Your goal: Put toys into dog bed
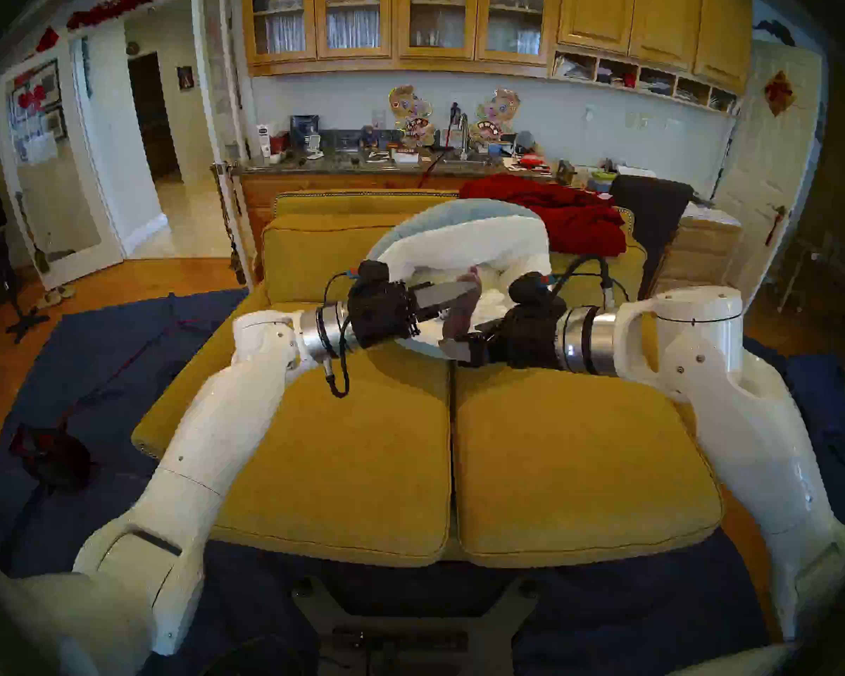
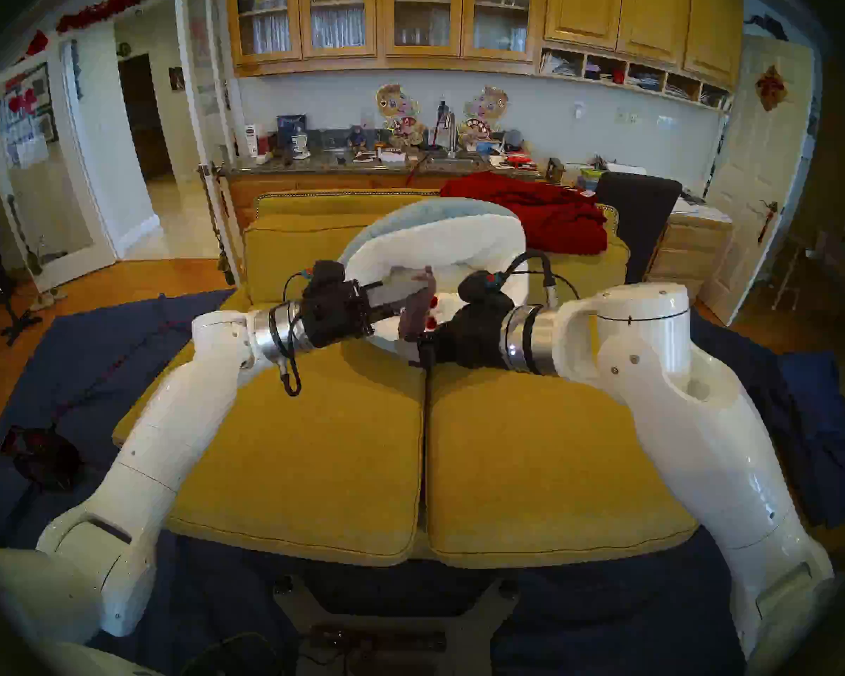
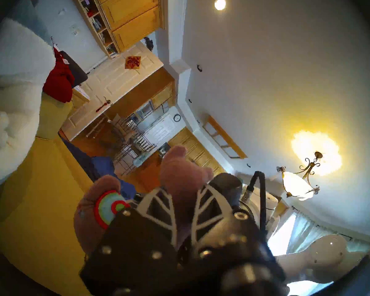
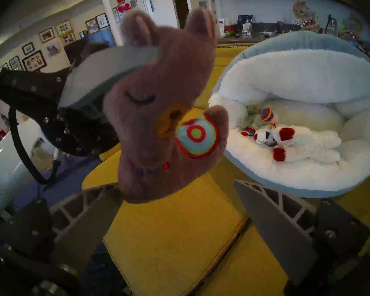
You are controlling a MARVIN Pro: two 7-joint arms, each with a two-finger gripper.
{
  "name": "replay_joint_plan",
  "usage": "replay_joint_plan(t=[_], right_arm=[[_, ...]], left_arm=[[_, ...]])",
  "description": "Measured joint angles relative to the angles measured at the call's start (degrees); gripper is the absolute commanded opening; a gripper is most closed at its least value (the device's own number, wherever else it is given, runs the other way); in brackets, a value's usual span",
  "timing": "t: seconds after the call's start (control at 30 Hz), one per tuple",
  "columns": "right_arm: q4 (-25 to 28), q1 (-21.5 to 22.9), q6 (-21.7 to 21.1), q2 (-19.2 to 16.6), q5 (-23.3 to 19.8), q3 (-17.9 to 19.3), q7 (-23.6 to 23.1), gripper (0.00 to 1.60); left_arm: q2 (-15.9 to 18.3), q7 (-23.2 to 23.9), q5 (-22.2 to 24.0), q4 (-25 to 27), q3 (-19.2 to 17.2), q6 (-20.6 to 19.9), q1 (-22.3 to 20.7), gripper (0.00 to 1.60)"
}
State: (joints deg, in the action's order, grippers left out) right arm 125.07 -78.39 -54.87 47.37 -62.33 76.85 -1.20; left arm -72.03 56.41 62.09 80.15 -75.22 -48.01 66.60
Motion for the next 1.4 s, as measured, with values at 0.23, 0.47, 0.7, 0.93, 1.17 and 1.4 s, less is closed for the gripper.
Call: replay_joint_plan(t=[0.23,0.47,0.7,0.93,1.17,1.4], right_arm=[[0.0,-0.1,0.0,0.4,-0.7,0.5,0.1,1.60],[0.2,-0.2,-0.1,0.5,-0.9,0.5,0.3,1.60],[0.5,-0.2,0.0,0.4,-0.1,0.4,0.6,1.02],[0.9,-0.4,0.0,0.3,0.3,0.3,0.6,0.24],[1.1,-0.5,0.0,0.3,0.6,0.1,0.5,0.00],[1.1,-0.7,0.0,0.3,1.0,0.0,0.4,0.00]], left_arm=[[0.0,1.5,-0.3,0.1,0.8,1.6,0.9,0.00],[-0.1,2.1,-0.2,0.5,1.1,1.9,1.6,0.00],[-0.1,2.1,-0.2,0.9,1.1,2.0,1.9,0.00],[-0.1,2.1,-0.2,0.9,1.1,2.0,2.0,0.00],[-0.1,2.1,-0.2,0.9,1.1,2.0,2.1,0.00],[0.2,1.8,-0.1,1.2,1.3,1.2,2.2,1.60]])
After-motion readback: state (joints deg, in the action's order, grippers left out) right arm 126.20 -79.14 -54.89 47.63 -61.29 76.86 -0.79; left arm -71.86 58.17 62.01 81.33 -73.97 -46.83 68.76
